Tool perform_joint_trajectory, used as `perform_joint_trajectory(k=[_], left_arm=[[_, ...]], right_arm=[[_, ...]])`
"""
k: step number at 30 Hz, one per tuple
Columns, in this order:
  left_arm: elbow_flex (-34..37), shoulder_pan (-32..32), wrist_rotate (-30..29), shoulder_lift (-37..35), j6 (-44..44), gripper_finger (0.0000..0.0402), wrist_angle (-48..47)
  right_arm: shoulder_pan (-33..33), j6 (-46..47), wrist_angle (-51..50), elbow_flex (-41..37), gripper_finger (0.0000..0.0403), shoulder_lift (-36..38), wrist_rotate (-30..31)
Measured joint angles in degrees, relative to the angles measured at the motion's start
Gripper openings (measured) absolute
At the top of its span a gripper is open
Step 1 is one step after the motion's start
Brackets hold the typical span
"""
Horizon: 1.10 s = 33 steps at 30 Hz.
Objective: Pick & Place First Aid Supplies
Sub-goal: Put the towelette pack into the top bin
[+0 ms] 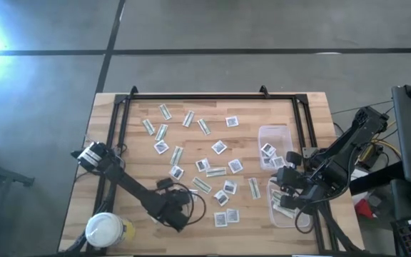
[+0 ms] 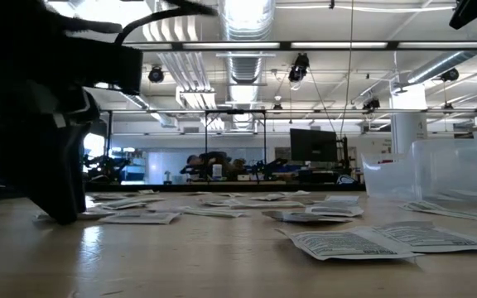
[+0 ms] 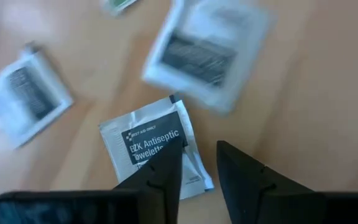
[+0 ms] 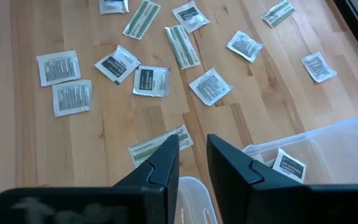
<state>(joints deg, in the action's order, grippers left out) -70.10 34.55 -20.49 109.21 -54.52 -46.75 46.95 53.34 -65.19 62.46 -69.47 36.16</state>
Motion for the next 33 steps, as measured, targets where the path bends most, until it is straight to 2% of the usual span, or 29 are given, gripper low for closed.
perform_joint_trajectory(k=[6,14,18,25,27,33], left_arm=[[0.4,-0.4,-0.1,0.0,-2.3,0.0104,-8.5],[3.3,-0.4,-0.1,-0.4,-0.3,0.0097,-6.6],[3.8,-0.3,-1.9,-0.3,3.9,0.0076,-6.8],[4.1,-0.3,-5.1,-0.2,7.6,0.0008,-7.4],[4.4,-0.5,-7.3,0.0,8.0,0.0004,-8.4],[4.4,-0.4,-8.3,0.0,7.9,0.0000,-7.7]], right_arm=[[0.0,0.0,0.1,-0.1,0.0068,0.0,0.0],[0.0,0.0,0.3,-0.4,0.0076,0.0,0.0],[0.0,0.0,0.5,-0.4,0.0079,0.0,0.0],[0.0,-0.3,0.8,-0.4,0.0070,0.0,0.0],[0.0,-0.9,0.9,-0.4,0.0067,0.0,0.0],[0.0,-0.9,1.2,-0.5,0.0063,0.0,0.0]])
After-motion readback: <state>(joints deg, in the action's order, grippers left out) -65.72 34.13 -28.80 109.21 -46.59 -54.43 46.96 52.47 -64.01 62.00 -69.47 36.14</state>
